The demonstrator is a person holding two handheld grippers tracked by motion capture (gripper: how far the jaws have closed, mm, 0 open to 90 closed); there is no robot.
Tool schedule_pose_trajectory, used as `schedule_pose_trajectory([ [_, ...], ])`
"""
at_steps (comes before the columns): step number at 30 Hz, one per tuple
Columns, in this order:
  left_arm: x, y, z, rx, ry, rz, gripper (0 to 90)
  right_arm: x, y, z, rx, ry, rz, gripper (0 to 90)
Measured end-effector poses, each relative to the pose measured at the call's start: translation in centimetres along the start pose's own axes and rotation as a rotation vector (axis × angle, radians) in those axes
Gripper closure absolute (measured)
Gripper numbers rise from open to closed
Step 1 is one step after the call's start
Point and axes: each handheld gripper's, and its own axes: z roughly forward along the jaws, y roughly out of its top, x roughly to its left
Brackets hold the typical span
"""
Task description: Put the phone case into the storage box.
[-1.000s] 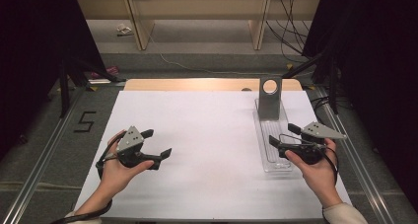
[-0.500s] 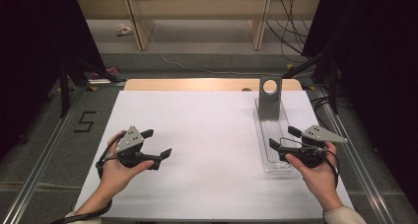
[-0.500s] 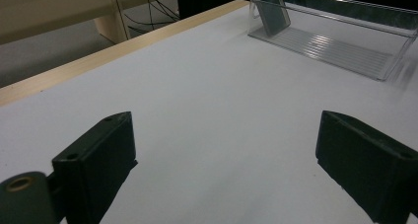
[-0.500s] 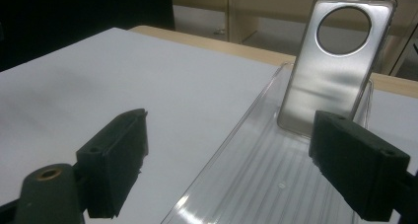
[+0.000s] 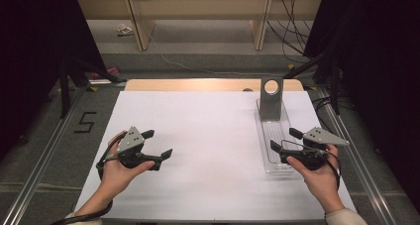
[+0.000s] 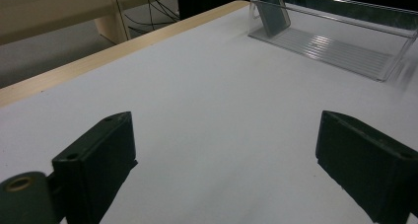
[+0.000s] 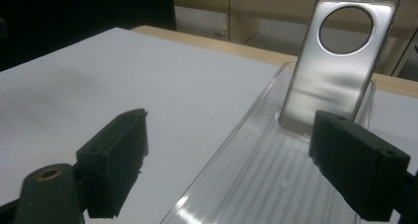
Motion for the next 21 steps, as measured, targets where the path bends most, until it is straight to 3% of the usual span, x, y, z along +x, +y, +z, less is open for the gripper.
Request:
schedule_pose_trajectory([
  [21, 0.04, 0.03, 0.06, -0.002, 0.001, -0.002, 7.8, 0.00, -0.15, 0.08, -0.002, 0.005, 0.002, 16.3],
])
